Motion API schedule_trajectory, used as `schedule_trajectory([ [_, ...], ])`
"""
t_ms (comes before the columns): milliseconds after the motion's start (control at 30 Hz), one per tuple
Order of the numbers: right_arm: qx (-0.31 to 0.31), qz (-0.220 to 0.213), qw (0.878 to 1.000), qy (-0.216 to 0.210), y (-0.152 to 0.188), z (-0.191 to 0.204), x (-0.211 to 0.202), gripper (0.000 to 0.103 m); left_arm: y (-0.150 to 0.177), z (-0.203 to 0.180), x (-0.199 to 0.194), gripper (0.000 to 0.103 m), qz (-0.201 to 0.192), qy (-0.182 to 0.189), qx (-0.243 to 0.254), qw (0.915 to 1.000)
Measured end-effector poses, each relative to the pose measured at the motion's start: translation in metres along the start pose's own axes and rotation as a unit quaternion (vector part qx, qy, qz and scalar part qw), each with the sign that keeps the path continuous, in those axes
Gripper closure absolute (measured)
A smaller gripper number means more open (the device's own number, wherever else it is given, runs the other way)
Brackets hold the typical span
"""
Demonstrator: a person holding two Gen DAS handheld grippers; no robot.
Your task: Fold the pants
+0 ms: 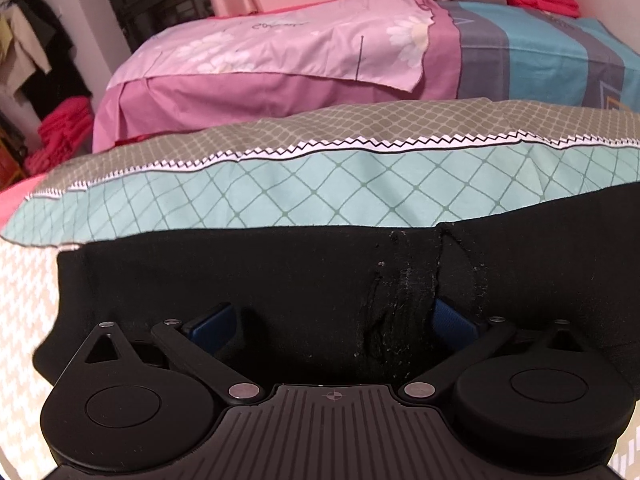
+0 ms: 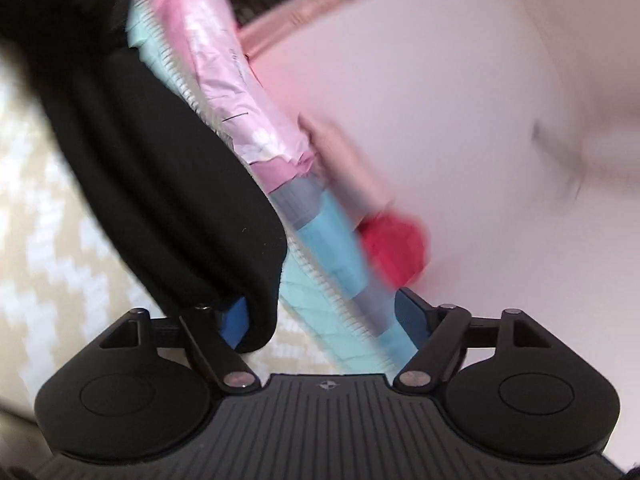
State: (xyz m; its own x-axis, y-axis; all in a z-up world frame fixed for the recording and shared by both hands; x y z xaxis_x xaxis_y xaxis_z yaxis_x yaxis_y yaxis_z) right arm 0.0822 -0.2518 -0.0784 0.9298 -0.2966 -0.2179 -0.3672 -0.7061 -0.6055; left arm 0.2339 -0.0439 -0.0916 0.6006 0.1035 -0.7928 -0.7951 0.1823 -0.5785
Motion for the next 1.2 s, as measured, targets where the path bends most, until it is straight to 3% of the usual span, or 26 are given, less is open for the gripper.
schedule_trajectory([
  [33,0.012,0.004,1.000,-0.004,-0.008,0.002,0.002,0.027,0.001,-0.001,0.000,0.000,-0.001,0.001,-0.002,1.0000],
  [133,-0.030,-0.058,0.998,-0.023,-0.040,0.020,0.001,0.027,0.001,-0.001,0.000,0.000,0.000,0.004,-0.002,1.0000],
  [200,-0.045,-0.072,0.996,-0.029,-0.041,0.019,0.014,0.025,0.000,-0.001,0.000,0.000,0.001,0.004,0.002,1.0000],
  [267,-0.003,-0.018,1.000,-0.018,-0.020,-0.006,0.046,0.025,0.000,-0.001,0.000,0.000,-0.001,0.006,0.006,1.0000],
  [333,0.086,0.030,0.994,-0.058,-0.007,-0.027,0.060,0.023,0.001,-0.004,-0.001,0.000,-0.005,0.004,0.012,0.9999],
  [367,0.090,0.034,0.994,-0.058,-0.009,-0.024,0.058,0.024,0.001,-0.004,-0.001,0.000,-0.006,0.000,0.015,0.9999],
  [400,0.057,0.020,0.997,-0.053,-0.016,-0.014,0.050,0.034,0.001,-0.005,-0.001,0.000,-0.007,-0.002,0.015,0.9999],
  [433,0.006,-0.012,0.999,-0.053,-0.023,0.002,0.038,0.037,0.001,-0.005,0.000,0.000,-0.007,-0.002,0.013,0.9999],
  [500,-0.050,-0.053,0.996,-0.058,-0.025,0.021,0.028,0.034,0.001,-0.004,0.000,0.000,-0.004,0.001,0.010,0.9999],
  [567,0.020,0.004,0.998,-0.064,-0.011,0.003,0.047,0.025,0.000,-0.003,0.000,0.000,-0.001,0.005,0.010,0.9999],
  [633,0.084,0.043,0.992,-0.086,-0.004,-0.015,0.053,0.023,0.000,-0.002,0.002,0.000,0.001,0.012,0.007,0.9999],
  [733,0.015,-0.006,0.993,-0.117,-0.013,-0.013,0.031,0.018,0.000,0.001,0.004,0.000,0.008,0.023,-0.003,0.9997],
  [800,-0.001,-0.050,0.985,-0.163,-0.019,-0.017,0.008,0.010,0.000,0.004,0.007,0.000,0.016,0.034,-0.016,0.9992],
  [867,0.011,-0.076,0.978,-0.194,-0.024,-0.029,-0.010,0.010,0.000,0.008,0.009,0.000,0.025,0.048,-0.030,0.9981],
  [967,0.136,-0.092,0.953,-0.255,-0.044,-0.053,-0.027,0.009,-0.001,0.014,0.009,0.000,0.038,0.075,-0.050,0.9952],
  [1067,0.266,-0.062,0.918,-0.288,-0.066,-0.065,0.002,0.015,-0.004,0.029,-0.004,0.000,0.033,0.133,-0.105,0.9849],
  [1133,0.318,-0.031,0.900,-0.295,-0.072,-0.059,0.025,0.021,-0.005,0.045,-0.021,0.000,0.007,0.182,-0.150,0.9718],
  [1200,0.323,0.046,0.888,-0.325,-0.064,-0.030,0.057,0.023,-0.003,0.060,-0.038,0.000,-0.011,0.214,-0.178,0.9605],
])
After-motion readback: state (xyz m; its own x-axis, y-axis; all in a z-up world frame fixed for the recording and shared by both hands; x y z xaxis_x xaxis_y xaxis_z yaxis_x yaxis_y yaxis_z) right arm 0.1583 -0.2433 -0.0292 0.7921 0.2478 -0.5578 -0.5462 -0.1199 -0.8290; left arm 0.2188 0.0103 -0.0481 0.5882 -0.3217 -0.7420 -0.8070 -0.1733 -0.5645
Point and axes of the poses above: each gripper's, at about its wrist camera, not at the fingertips, and x roughly the way its jaws point, z to its left, y to its underside, the point moved 7 cm from there along x, roughly the way its jaws point, and after that the axes turned 1 degree about x, right-handed, at the moved point
